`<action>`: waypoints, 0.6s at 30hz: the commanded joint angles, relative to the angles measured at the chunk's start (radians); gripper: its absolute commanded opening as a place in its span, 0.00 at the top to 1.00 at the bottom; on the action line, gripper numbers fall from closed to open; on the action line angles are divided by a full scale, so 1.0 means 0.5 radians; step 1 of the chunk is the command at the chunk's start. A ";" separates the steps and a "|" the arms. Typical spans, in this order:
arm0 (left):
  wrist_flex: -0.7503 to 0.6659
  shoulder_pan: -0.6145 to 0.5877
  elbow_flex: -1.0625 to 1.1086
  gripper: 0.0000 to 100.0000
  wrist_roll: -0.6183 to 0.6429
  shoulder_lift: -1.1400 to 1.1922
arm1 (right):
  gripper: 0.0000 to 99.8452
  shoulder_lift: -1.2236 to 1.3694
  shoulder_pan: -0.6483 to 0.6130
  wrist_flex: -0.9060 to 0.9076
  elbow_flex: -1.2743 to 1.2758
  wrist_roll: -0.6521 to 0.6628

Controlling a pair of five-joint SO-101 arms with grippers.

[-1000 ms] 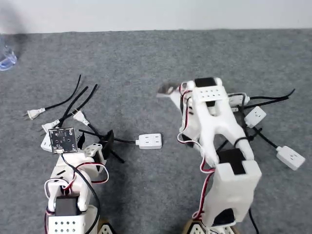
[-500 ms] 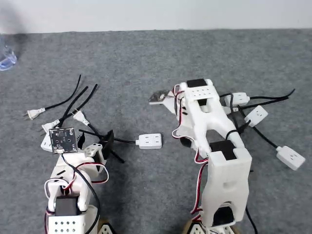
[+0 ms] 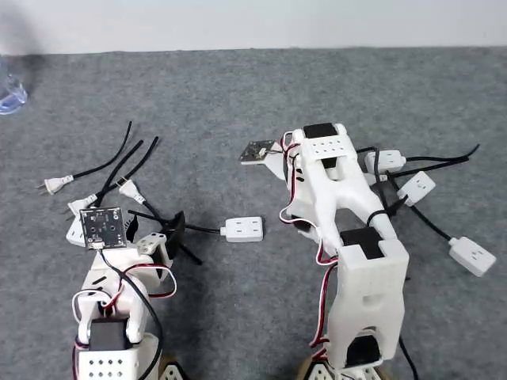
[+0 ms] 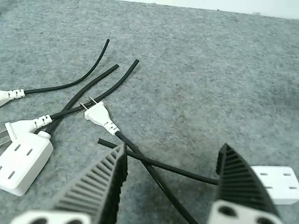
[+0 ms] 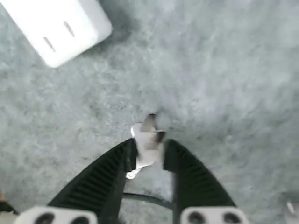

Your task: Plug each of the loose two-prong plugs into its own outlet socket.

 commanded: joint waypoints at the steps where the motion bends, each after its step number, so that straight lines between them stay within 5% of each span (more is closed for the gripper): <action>1: -0.055 0.009 -0.011 0.71 -0.018 -0.015 | 0.98 -0.014 0.060 -0.155 -0.101 0.021; 18: -0.055 0.009 -0.011 0.71 -0.018 -0.015 | 0.96 0.173 0.250 -0.437 -0.114 0.114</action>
